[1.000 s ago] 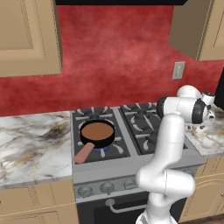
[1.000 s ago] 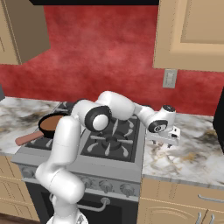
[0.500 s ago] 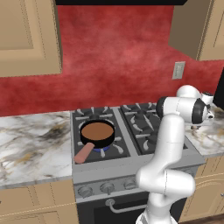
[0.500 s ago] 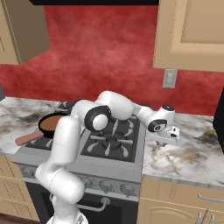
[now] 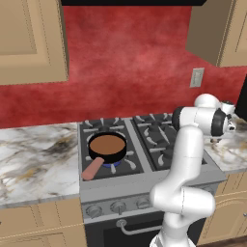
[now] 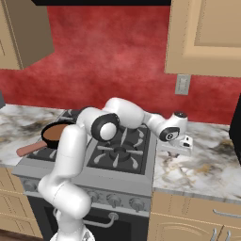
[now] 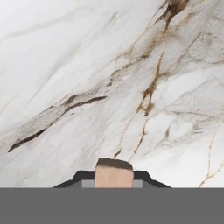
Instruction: Pick up the sugar cube(s) and place them in the saucepan with hot chocolate.
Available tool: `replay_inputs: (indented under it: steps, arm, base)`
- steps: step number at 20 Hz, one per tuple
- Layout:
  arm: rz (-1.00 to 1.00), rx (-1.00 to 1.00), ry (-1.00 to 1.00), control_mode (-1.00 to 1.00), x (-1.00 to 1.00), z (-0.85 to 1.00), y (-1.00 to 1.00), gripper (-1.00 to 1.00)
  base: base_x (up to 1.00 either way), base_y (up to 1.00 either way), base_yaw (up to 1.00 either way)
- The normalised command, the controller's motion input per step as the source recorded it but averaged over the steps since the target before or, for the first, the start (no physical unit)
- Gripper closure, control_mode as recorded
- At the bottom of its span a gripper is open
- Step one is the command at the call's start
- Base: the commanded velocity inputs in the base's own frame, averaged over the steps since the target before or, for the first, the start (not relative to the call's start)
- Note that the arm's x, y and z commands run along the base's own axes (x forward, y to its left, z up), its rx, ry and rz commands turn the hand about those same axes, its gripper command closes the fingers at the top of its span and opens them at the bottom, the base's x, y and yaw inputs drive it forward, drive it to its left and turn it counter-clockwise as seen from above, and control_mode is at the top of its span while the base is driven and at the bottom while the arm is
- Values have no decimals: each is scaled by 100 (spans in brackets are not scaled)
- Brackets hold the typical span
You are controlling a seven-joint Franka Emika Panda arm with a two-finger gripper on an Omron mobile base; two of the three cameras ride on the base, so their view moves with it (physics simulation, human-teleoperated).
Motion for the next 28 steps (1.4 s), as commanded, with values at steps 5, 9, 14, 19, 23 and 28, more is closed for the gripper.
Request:
replay_inputs:
  steps: [5,9,14,19,23,28]
  arm:
    - [0,0,-8,-100,-22,22,0,100]
    - [0,0,-12,-100,-43,28,0,100]
    - [0,0,-7,-100,-50,45,0,100]
    - [0,0,-2,-100,-55,56,2,100]
    - [0,0,-6,-100,-56,38,18,100]
    - [1,0,-9,-100,-58,35,50,100]
  base:
    - [0,0,0]
    - [0,0,0]
    - [0,0,0]
    - [0,0,0]
    - [0,0,0]
    - [0,0,0]
